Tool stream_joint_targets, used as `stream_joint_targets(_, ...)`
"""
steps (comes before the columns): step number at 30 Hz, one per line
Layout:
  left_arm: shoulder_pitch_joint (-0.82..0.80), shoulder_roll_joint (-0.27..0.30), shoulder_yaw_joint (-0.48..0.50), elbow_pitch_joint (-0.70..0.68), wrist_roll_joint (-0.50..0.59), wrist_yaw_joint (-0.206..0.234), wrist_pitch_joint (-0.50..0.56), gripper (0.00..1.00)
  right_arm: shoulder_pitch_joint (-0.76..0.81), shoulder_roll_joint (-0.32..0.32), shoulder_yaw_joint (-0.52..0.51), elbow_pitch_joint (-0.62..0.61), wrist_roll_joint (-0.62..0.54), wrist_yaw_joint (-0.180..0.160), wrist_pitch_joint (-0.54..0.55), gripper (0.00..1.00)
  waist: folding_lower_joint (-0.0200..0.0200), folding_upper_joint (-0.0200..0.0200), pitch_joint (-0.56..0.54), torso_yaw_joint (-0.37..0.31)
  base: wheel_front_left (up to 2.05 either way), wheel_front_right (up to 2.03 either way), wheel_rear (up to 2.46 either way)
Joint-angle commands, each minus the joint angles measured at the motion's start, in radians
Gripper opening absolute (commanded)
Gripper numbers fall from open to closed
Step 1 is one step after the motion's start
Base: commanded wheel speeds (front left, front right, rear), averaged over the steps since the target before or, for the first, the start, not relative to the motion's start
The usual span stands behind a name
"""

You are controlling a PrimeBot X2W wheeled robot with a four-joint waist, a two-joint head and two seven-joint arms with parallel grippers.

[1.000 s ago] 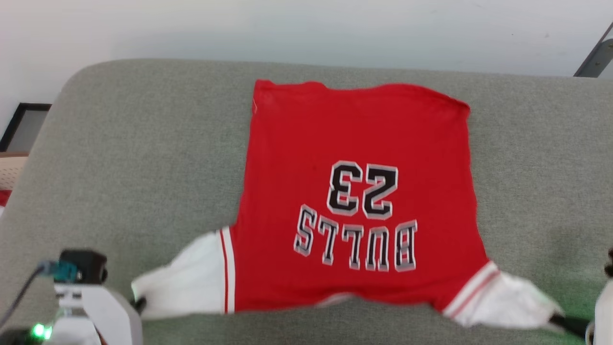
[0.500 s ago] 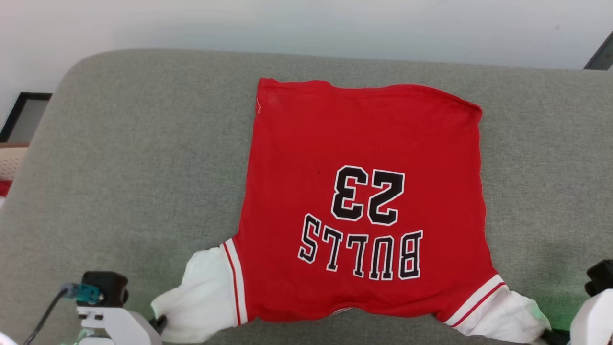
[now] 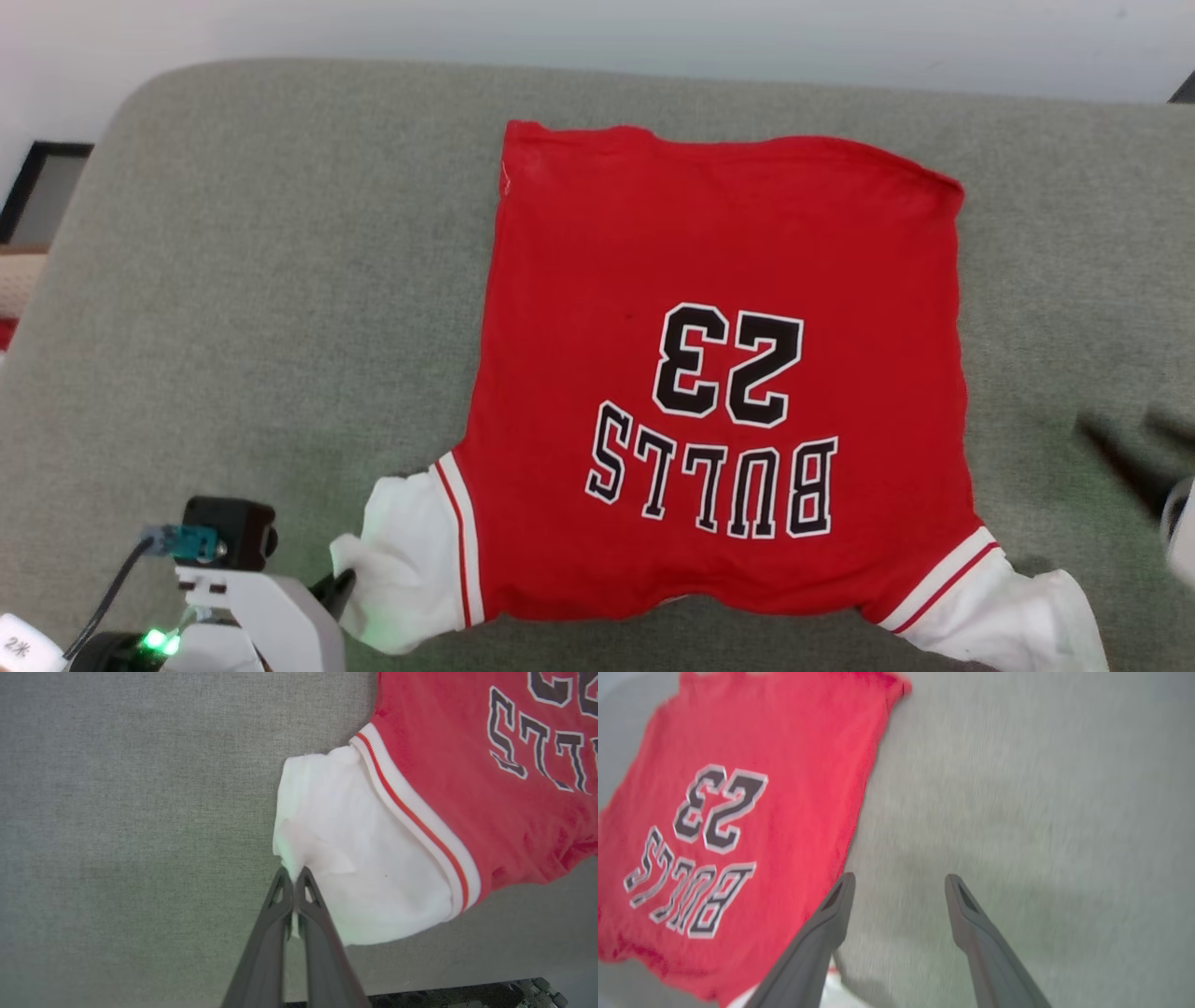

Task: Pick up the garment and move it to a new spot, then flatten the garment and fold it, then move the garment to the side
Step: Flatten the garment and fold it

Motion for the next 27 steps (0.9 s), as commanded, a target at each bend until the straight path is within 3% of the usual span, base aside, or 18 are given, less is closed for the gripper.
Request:
stream_joint_targets(1,-0.016,-0.007,0.001,-0.001,0.011,-0.009,-0.004,0.0,-0.058,0.004,-0.007,-0.002,-0.039,-0.002,-0.055,1.0,0.0,-0.0001,0.023,0.009,0.0,0.0,0.0)
stream_joint_targets(5,-0.044,-0.024,-0.001,0.004,0.022,-0.023,-0.016,0.0,-0.215,0.004,0.037,0.073,-0.139,-0.002,-0.24,1.0,0.0,-0.0001,0.061,0.022,0.0,0.0,0.0)
stream_joint_targets(11,-0.1,-0.057,-0.014,0.017,0.046,-0.051,-0.021,0.0,-0.446,0.019,0.134,0.329,-0.237,-0.002,-0.419,1.0,0.0,-0.0001,0.122,0.057,0.0,0.0,0.0)
stream_joint_targets(12,-0.1,-0.057,-0.014,0.017,0.046,-0.051,-0.021,0.0,-0.446,0.019,0.134,0.329,-0.237,-0.002,-0.419,1.0,0.0,-0.0001,0.122,0.057,0.0,0.0,0.0)
stream_joint_targets(18,-0.165,-0.095,-0.033,0.037,0.068,-0.084,-0.022,0.0,-0.65,0.023,0.196,0.625,-0.284,-0.002,-0.451,1.0,0.0,-0.0001,0.177,0.103,0.0,0.0,0.0)
stream_joint_targets(27,-0.232,-0.153,-0.061,0.087,0.086,-0.131,-0.028,0.0,-0.857,0.03,0.236,0.981,-0.277,-0.002,-0.336,1.0,0.0,-0.0001,0.223,0.166,0.0,0.0,0.0)
